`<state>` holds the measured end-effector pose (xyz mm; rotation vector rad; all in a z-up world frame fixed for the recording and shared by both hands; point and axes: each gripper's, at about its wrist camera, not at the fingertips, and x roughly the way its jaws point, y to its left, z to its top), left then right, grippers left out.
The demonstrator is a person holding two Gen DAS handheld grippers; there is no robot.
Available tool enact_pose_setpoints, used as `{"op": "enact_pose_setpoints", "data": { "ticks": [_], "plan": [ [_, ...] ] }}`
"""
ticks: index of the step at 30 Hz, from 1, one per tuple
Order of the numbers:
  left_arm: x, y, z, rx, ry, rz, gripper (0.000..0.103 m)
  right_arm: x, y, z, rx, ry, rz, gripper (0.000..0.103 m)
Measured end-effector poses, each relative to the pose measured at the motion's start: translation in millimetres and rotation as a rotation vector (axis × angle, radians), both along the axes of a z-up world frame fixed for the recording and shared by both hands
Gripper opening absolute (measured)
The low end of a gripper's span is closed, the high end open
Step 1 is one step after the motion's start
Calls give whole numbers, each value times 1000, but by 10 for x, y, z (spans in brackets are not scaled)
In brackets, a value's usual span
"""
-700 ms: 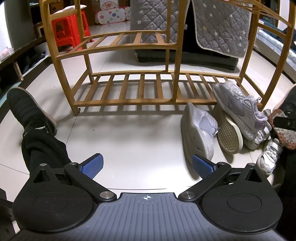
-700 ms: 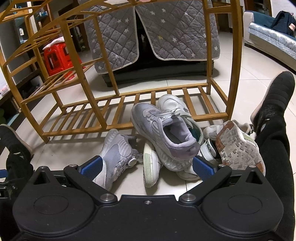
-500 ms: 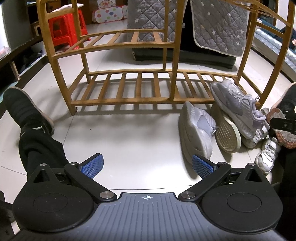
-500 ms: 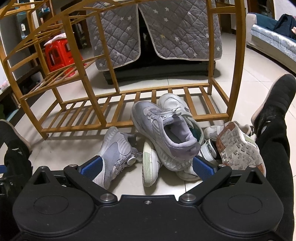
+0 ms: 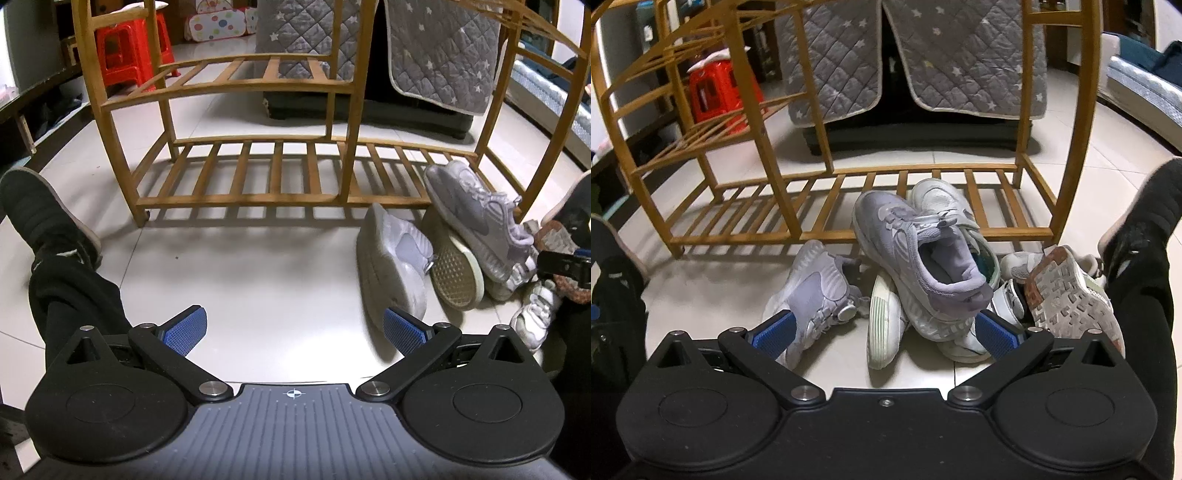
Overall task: Organize scattered shoes
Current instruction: 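Reach the right gripper into the shoe pile and grasp the lavender dial sneaker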
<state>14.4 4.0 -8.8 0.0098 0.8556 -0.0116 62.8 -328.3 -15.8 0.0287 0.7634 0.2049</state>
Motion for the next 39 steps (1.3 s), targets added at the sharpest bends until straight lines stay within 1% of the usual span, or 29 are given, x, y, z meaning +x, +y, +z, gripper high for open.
{"op": "enact_pose_setpoints", "data": {
  "ticks": [3,7,13,14,18,20,27,30,32,34,39],
  "plan": [
    [-2,13,-45,-18,12,0,103,46,1,-30,-10,8,23,103],
    [1,21,-92,-10,17,15,103,132,-8,-47,-24,4,37,102],
    [30,71,-135,-25,30,21,103,352,-36,-38,-40,2,66,92],
    [33,70,-139,-23,30,20,103,388,-36,-40,-42,2,73,88],
    [48,50,-154,-18,38,19,103,543,-29,-73,-36,14,101,79],
    [42,60,-166,-20,39,21,103,624,-32,-99,-34,23,109,70],
    [68,125,-192,-28,48,47,103,820,-51,-190,-34,42,99,68],
    [74,145,-216,-35,58,57,103,902,-33,-236,-49,51,101,62],
    [78,141,-225,-33,61,56,103,969,-33,-269,-42,62,97,57],
    [67,145,-241,-29,60,54,103,1024,-29,-292,-38,66,94,56],
    [66,188,-257,-31,66,67,103,1149,-11,-367,-19,78,86,47]
  ]
}}
